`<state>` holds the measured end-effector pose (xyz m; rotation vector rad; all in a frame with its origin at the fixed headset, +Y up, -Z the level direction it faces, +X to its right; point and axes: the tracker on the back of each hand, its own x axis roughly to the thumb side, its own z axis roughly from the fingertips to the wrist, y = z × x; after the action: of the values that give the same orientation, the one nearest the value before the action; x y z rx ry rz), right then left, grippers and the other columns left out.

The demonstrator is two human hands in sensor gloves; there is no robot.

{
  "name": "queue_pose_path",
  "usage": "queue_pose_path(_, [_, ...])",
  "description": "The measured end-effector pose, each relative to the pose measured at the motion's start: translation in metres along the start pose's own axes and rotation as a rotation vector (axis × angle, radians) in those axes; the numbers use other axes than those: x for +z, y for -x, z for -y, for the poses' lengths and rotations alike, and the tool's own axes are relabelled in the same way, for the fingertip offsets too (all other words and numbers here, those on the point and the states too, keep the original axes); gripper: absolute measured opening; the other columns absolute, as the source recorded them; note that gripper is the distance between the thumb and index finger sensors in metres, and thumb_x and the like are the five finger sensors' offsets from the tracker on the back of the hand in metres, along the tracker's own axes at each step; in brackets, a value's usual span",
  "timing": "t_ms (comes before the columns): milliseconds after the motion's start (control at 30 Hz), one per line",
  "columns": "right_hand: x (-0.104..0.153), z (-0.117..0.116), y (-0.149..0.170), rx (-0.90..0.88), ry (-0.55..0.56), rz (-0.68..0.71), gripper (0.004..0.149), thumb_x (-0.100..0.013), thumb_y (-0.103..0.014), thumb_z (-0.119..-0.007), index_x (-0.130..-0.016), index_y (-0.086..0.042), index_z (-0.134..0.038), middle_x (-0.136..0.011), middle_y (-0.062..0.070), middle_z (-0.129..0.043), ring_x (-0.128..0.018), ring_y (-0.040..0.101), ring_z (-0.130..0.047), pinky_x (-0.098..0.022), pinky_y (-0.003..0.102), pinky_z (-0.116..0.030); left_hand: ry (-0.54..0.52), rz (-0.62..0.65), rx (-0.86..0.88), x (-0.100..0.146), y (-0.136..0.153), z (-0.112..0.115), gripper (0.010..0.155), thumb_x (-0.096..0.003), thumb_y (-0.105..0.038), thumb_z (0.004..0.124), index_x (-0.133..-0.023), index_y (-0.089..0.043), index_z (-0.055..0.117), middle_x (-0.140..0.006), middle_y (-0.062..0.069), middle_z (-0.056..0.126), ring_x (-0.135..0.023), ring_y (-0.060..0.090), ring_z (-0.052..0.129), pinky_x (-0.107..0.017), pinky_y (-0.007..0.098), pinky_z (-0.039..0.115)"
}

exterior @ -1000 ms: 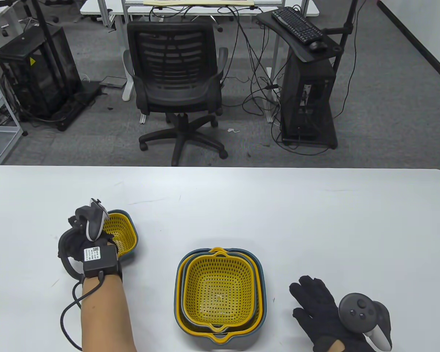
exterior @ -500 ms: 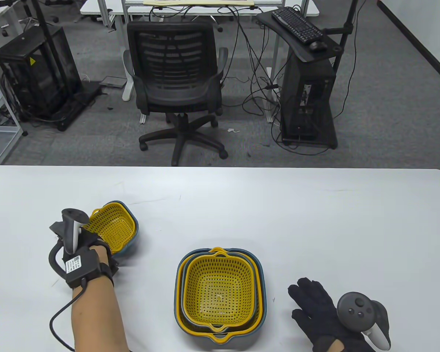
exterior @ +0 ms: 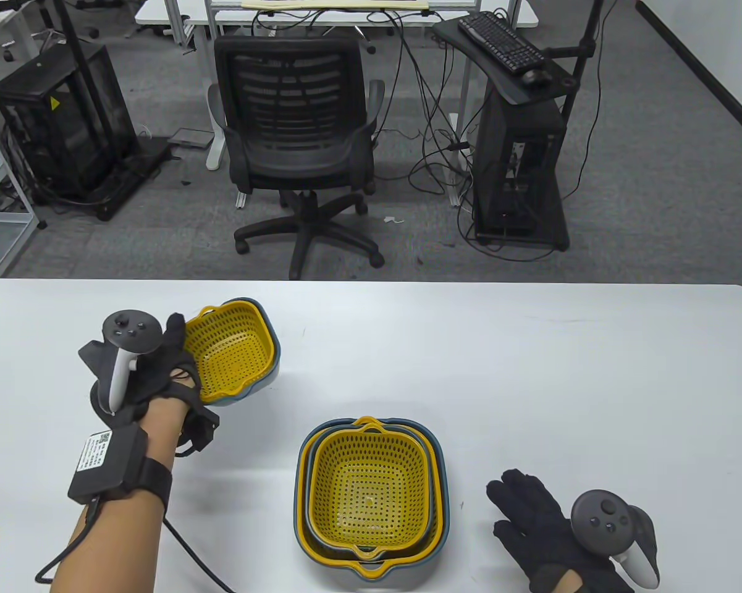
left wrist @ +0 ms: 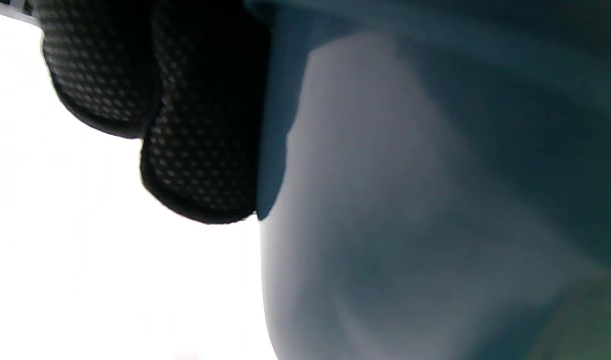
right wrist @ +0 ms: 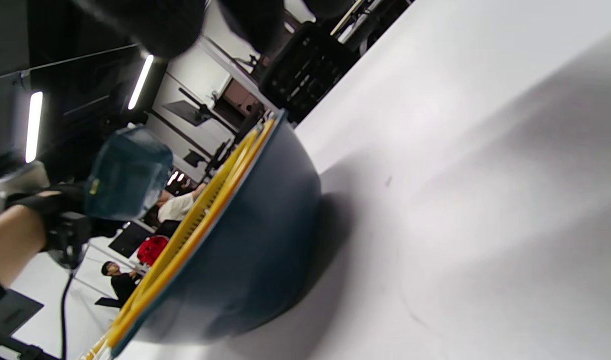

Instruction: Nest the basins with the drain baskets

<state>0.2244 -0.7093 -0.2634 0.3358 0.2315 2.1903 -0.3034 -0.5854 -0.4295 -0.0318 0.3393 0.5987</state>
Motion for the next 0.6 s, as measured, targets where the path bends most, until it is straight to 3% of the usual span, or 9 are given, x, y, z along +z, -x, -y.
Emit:
queue_pose_path(133, [0.0,0.003,0.007,-0.027,0.003,-0.031,0.062,-0.053,-0.041,-0.07,-0.108,-0.016,-0.053,-0.116,0.017,-0.029,-0.103,0.054,-0.022,-0.063,0.079,-0.037,0.063,0.103,-0.066,0.048,-0.034,0.012,0.064,-0.0508,-0.025,0.076,-0.107,-0.043,0.051,-0.105,0.008,0.076,-0.034,0.022,0.108,-0.037,0.043,0.087])
queue_pose_path(333, [0.002,0.013,0.017,-0.07,0.053,-0.073,0.063,-0.053,-0.041,-0.07,-0.108,-0.016,-0.052,-0.116,0.017,-0.026,-0.102,0.055,-0.022,-0.063,0.079,-0.037,0.113,0.251,-0.291,0.113,-0.073,0.058,0.064,-0.0509,-0.025,0.074,-0.108,-0.043,0.052,-0.105,0.009,0.076,-0.034,0.023,0.108,-0.037,0.043,0.086])
queue_pose_path(433, [0.003,0.015,0.021,-0.084,0.056,-0.087,0.063,-0.053,-0.041,-0.07,-0.108,-0.016,-0.052,-0.116,0.017,-0.026,-0.102,0.055,-0.023,-0.063,0.079,-0.038,0.121,0.28,-0.361,0.13,-0.084,0.085,0.064,-0.0506,-0.026,0.074,-0.108,-0.043,0.052,-0.105,0.008,0.077,-0.034,0.023,0.108,-0.037,0.043,0.087])
queue_pose_path(600, [0.002,0.013,0.026,-0.098,0.04,-0.104,0.063,-0.053,-0.041,-0.07,-0.108,-0.016,-0.052,-0.116,0.017,-0.026,-0.102,0.055,-0.023,-0.063,0.079,-0.038,0.121,0.275,-0.432,0.137,-0.087,0.126,0.064,-0.0503,-0.027,0.074,-0.108,-0.043,0.053,-0.105,0.008,0.077,-0.034,0.023,0.108,-0.038,0.043,0.087])
